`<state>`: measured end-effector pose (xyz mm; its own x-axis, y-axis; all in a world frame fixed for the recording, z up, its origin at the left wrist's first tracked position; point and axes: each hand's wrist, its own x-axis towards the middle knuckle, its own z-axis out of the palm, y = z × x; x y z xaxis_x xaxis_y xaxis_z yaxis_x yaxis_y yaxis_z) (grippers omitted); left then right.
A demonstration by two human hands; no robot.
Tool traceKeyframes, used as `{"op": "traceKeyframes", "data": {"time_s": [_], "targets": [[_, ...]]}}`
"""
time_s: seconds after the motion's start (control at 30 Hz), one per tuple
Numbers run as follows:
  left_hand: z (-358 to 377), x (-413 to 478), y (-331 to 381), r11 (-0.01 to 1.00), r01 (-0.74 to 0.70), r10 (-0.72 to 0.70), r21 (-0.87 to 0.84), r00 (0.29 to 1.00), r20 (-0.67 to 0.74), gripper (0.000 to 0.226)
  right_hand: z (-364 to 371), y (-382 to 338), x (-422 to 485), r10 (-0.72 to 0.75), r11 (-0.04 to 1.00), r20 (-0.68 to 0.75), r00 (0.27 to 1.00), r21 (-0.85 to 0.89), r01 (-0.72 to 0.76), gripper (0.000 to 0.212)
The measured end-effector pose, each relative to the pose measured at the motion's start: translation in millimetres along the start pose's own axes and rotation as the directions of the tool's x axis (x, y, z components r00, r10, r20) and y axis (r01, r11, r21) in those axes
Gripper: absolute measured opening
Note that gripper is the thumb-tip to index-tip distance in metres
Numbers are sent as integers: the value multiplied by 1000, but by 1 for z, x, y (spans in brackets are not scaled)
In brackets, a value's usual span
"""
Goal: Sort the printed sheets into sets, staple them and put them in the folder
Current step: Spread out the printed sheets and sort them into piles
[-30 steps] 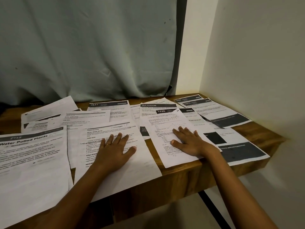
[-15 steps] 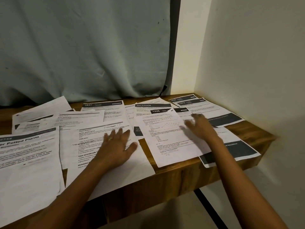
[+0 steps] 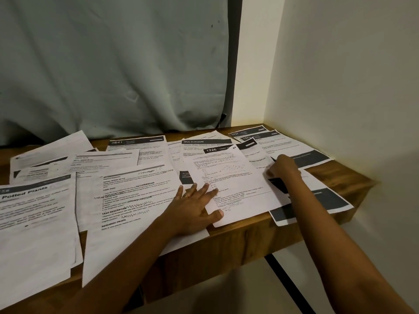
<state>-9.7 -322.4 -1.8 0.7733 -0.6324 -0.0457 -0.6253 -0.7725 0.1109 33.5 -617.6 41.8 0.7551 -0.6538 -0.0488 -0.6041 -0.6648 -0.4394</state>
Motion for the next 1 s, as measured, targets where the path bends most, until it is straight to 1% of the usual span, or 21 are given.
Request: {"op": "traceKeyframes", "data": {"time_s": [0.07,0.13,0.2,0.23,0.3,0.4,0.47,0.53,0.6,0.63,0.67,0.7,0.73,0.8,0.87,0.9,0.93,1.0], "targets": [[1,0,0,1000,7,-7,-2,1000,-6,71,-2,0,0,-11,998,-34,999,60,13,41],[1,0,1,1000,9,-9,0,1000,-8,71,-9,-1,-1,-43,993,-113,993,108,55,31],[-1,-1,1,1000,7,-7,-6,1000,-8,71,-21,-5,-5,-96,979,-246,964,154,137,26],[-1,-1,1,1000,7,-7,-13,1000,-9,71,-32,-9,-10,-117,966,-331,936,182,185,26],[-2,-2,1,1000,5,-6,-21,1000,-11,71,-57,-18,-21,-126,933,-505,854,231,275,29],[-4,-3,2,999,4,-4,-34,1000,-7,70,-97,-34,-34,-159,885,-705,692,208,416,26],[-7,-7,3,998,-6,5,-68,1000,-15,70,-118,-45,-40,-200,830,-779,595,187,525,24],[-14,-15,1,994,-26,18,-103,997,-78,70,-133,-55,-48,-230,772,-826,515,167,613,25],[-23,-30,-8,994,-25,7,-110,987,-160,71,-142,-66,-59,-233,725,-855,463,164,669,28],[-27,-40,-14,994,-6,-14,-107,983,-182,74,-144,-70,-64,-243,706,-857,455,165,689,29],[-30,-52,-23,995,33,-51,-97,980,-190,79,-143,-75,-69,-260,692,-845,467,175,701,30],[-32,-65,-31,993,80,-95,-85,976,-195,83,-140,-80,-73,-282,689,-816,504,193,698,31],[-32,-79,-40,989,130,-143,-76,969,-201,87,-135,-84,-78,-310,692,-772,555,217,689,33],[-28,-106,-56,973,212,-226,-88,950,-218,97,-118,-90,-87,-359,716,-637,682,281,639,34],[-22,-130,-71,953,238,-282,-186,923,-262,109,-96,-95,-101,-374,749,-467,801,357,558,34],[-20,-140,-78,938,240,-309,-248,904,-295,111,-83,-96,-108,-371,764,-377,849,396,510,35],[-18,-150,-86,922,238,-336,-305,885,-323,110,-69,-97,-116,-366,774,-293,883,431,464,33],[-17,-165,-99,888,241,-386,-391,852,-354,110,-41,-98,-130,-370,792,-156,916,462,399,24]]}}
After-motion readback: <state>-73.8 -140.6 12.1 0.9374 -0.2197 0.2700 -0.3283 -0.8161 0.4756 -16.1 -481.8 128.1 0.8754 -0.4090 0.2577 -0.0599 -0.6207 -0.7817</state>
